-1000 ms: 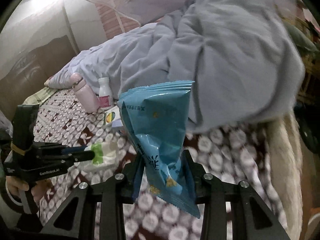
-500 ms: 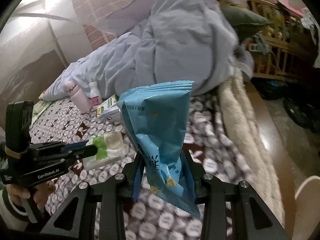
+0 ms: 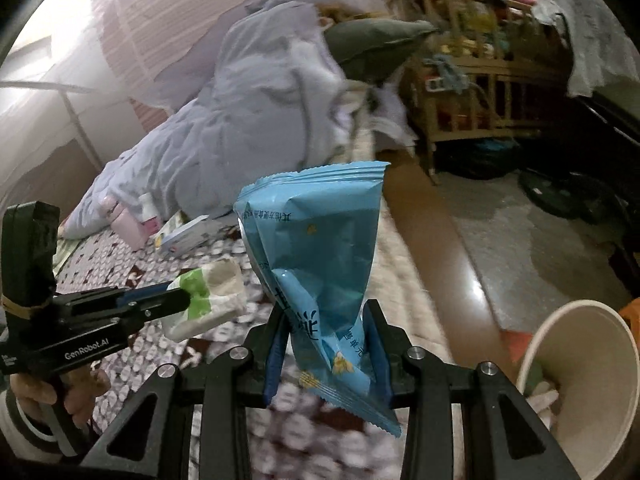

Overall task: Collect trash
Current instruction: 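Carry the white-green packet and blue snack bag toward the bucket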

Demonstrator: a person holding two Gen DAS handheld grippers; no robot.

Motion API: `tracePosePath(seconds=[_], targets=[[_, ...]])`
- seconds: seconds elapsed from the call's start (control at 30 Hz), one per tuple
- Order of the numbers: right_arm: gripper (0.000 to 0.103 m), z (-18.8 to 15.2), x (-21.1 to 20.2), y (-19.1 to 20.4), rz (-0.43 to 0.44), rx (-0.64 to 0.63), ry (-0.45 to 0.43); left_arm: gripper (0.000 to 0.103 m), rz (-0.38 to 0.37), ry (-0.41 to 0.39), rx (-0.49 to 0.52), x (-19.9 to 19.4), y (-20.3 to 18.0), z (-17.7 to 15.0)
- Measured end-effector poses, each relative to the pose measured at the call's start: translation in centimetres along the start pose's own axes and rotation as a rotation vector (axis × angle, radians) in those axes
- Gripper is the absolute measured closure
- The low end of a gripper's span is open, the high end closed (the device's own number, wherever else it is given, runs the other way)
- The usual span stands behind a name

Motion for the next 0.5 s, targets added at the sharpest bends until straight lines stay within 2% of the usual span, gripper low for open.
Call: tracePosePath(seconds=[0.5], targets=[[0.067,-0.9,-5.3,-11.4,-0.151,0.134,-0.052,0.088,-0.083,0.014,0.113,4.0,-10.2,3.2]])
Point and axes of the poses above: each gripper's, at about its wrist camera, not at the fingertips, and x roughly the way its jaws point, y to its left, z to its top, the point moved 10 cm from there along x, roughly the way its jaws point, and after that the axes turned 6 degrees about x, right-handed, at the moved point
